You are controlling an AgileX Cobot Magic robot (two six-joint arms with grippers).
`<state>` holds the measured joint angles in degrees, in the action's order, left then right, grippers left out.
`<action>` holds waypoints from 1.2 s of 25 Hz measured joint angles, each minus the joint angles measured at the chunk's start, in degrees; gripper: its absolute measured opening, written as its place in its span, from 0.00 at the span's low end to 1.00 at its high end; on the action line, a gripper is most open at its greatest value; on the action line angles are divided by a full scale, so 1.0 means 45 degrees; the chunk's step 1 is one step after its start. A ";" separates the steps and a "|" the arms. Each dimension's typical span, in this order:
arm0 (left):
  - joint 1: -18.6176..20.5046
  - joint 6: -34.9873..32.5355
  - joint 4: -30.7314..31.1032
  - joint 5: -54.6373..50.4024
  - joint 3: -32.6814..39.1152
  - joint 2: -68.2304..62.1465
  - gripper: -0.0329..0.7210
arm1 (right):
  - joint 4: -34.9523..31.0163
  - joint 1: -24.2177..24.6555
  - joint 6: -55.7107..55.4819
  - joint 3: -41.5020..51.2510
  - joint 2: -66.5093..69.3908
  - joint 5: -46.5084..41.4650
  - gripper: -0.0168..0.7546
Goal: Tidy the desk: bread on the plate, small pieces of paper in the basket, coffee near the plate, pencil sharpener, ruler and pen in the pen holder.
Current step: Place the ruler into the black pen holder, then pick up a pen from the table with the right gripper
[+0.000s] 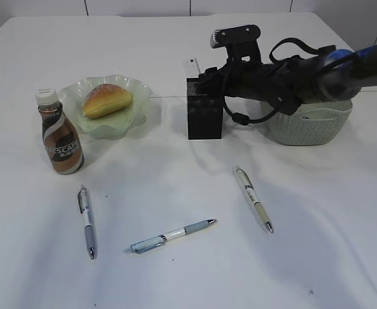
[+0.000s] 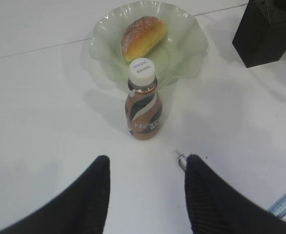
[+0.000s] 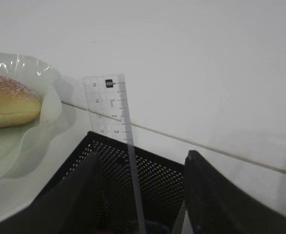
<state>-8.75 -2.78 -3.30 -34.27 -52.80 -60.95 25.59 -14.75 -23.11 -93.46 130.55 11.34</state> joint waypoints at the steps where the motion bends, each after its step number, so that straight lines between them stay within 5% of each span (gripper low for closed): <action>1: 0.0000 0.0000 0.0000 0.0018 0.0000 0.0000 0.50 | 0.0000 0.0000 -0.0036 0.0000 -0.0057 -0.0060 0.58; 10: 0.0000 0.0000 0.0000 0.0339 0.0000 0.0000 0.50 | -0.0039 0.0000 -0.0930 0.0000 -0.1591 -0.1554 0.58; 30: 0.0000 0.0207 -0.0252 -0.0441 0.0000 0.0000 0.50 | -0.1268 -0.1784 -0.0232 0.0000 -0.4208 -1.2110 0.57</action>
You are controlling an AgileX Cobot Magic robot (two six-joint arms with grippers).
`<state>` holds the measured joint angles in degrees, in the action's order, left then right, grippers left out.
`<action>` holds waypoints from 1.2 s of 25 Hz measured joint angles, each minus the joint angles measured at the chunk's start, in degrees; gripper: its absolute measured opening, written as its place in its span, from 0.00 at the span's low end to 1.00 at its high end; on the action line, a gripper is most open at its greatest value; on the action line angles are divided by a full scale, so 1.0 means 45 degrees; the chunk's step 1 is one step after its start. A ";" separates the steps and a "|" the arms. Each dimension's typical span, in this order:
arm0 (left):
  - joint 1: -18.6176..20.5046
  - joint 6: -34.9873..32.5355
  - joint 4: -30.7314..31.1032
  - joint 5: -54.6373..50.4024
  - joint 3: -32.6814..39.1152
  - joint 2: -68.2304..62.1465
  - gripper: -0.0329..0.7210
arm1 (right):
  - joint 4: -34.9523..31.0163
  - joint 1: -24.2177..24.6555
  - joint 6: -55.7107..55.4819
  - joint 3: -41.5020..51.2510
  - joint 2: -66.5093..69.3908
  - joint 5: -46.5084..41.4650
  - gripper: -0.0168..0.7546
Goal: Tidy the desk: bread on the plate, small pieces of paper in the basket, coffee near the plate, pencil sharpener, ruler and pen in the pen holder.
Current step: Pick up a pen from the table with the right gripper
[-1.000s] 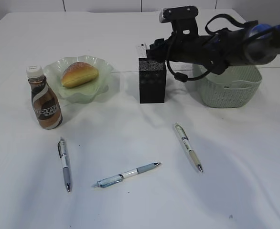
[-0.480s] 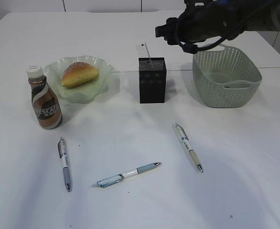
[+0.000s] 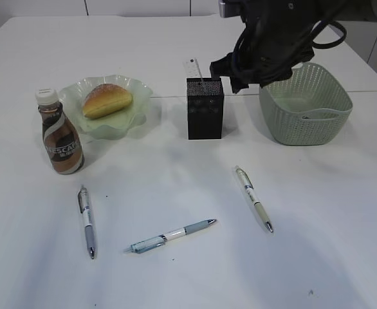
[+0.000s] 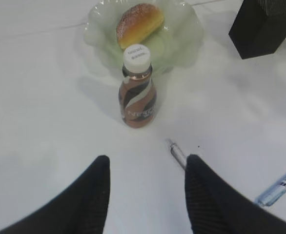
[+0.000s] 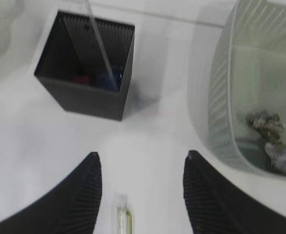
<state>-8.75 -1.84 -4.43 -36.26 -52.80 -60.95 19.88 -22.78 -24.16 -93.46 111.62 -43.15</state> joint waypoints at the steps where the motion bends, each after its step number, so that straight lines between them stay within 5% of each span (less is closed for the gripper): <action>1: 0.0000 0.0000 0.0000 -0.0148 0.0000 0.0000 0.50 | -0.0480 -0.0057 0.0409 0.0000 0.0000 -0.0625 0.57; 13: 0.0000 0.0143 -0.0253 -0.1557 0.0000 0.0000 0.50 | -0.2093 -0.0080 0.2911 0.0000 0.0119 -0.4818 0.57; 17: 0.0000 0.0232 -0.0306 -0.1932 0.0000 0.0000 0.50 | -0.3834 -0.0080 0.3623 -0.0155 0.0536 -0.5728 0.57; 30: 0.0000 0.0672 -0.0329 -0.2699 0.0000 0.0000 0.50 | -0.4754 0.0297 0.4376 -0.1503 0.2375 -0.5907 0.57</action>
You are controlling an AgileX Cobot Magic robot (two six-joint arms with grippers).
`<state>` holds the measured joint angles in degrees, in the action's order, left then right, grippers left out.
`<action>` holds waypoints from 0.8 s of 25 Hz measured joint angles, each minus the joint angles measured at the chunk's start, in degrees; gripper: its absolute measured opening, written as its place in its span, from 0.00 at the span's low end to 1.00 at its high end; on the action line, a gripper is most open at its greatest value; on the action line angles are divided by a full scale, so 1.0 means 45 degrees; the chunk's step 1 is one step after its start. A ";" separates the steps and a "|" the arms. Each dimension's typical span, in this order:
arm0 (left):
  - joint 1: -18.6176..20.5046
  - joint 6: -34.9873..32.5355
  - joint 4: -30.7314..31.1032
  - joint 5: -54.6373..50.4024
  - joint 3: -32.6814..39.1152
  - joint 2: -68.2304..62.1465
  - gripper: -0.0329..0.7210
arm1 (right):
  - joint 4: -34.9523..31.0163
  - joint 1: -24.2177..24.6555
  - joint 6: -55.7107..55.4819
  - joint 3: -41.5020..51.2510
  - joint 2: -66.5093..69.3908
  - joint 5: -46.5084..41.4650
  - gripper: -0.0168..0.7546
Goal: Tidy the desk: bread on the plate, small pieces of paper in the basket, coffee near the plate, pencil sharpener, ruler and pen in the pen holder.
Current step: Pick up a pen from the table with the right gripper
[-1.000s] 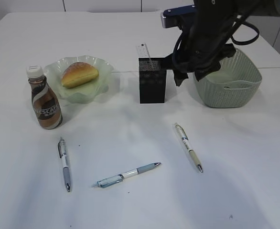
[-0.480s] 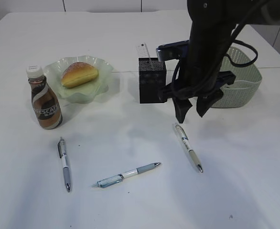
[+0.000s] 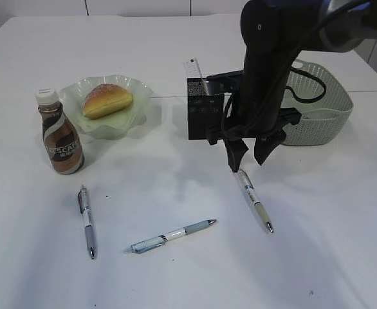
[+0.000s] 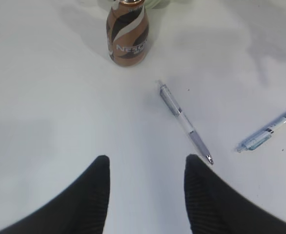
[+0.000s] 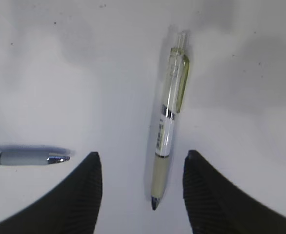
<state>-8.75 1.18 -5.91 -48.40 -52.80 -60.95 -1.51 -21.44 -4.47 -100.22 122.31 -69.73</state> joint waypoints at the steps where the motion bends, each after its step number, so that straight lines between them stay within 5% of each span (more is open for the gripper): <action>1: 0.0000 0.0000 0.0000 -0.0087 0.0000 0.0000 0.50 | 0.0000 0.0057 0.0000 -0.0070 0.0143 0.0000 0.57; 20: 0.0000 0.0021 0.0348 -0.0298 0.0000 0.0000 0.50 | 0.0000 0.0206 0.0004 -0.0263 0.1746 0.0049 0.57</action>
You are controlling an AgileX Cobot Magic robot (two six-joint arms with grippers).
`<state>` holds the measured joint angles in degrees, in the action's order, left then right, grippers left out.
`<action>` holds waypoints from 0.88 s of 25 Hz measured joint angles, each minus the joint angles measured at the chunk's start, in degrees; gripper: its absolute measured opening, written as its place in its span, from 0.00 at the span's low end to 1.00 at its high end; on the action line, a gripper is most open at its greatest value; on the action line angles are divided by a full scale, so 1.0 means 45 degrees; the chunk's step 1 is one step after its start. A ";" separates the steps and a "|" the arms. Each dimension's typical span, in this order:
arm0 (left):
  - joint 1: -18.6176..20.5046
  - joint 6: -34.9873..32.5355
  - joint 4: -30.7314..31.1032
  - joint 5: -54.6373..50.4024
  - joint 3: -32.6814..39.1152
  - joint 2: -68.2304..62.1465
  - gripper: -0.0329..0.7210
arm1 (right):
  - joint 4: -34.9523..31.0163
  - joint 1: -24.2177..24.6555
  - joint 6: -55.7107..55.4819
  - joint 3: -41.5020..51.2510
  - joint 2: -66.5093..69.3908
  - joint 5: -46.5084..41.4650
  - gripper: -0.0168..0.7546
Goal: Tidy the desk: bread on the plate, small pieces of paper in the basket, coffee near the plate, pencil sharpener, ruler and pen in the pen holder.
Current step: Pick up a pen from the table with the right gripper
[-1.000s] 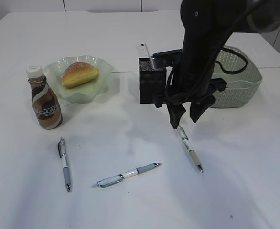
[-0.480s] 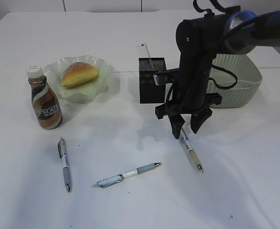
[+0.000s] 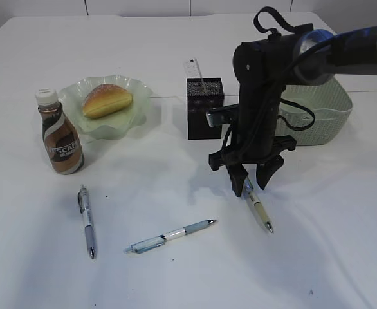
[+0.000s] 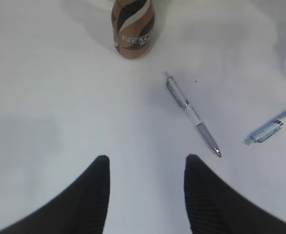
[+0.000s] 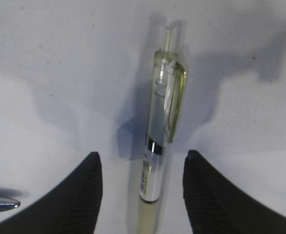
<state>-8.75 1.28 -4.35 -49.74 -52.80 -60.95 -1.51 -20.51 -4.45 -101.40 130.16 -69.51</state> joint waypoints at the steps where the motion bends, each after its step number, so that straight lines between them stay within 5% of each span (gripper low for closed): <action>1: 0.0000 0.0000 0.0051 0.0000 0.0000 0.0000 0.50 | 0.0000 0.0000 0.0000 0.0000 0.0000 0.0000 0.57; 22: 0.0000 0.0000 0.0277 0.0000 0.0000 0.0000 0.50 | -0.0319 0.0000 0.0024 0.0000 0.0092 0.0000 0.57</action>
<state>-8.75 1.28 -3.10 -49.74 -52.80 -60.95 -2.94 -20.51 -4.34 -101.40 130.58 -69.51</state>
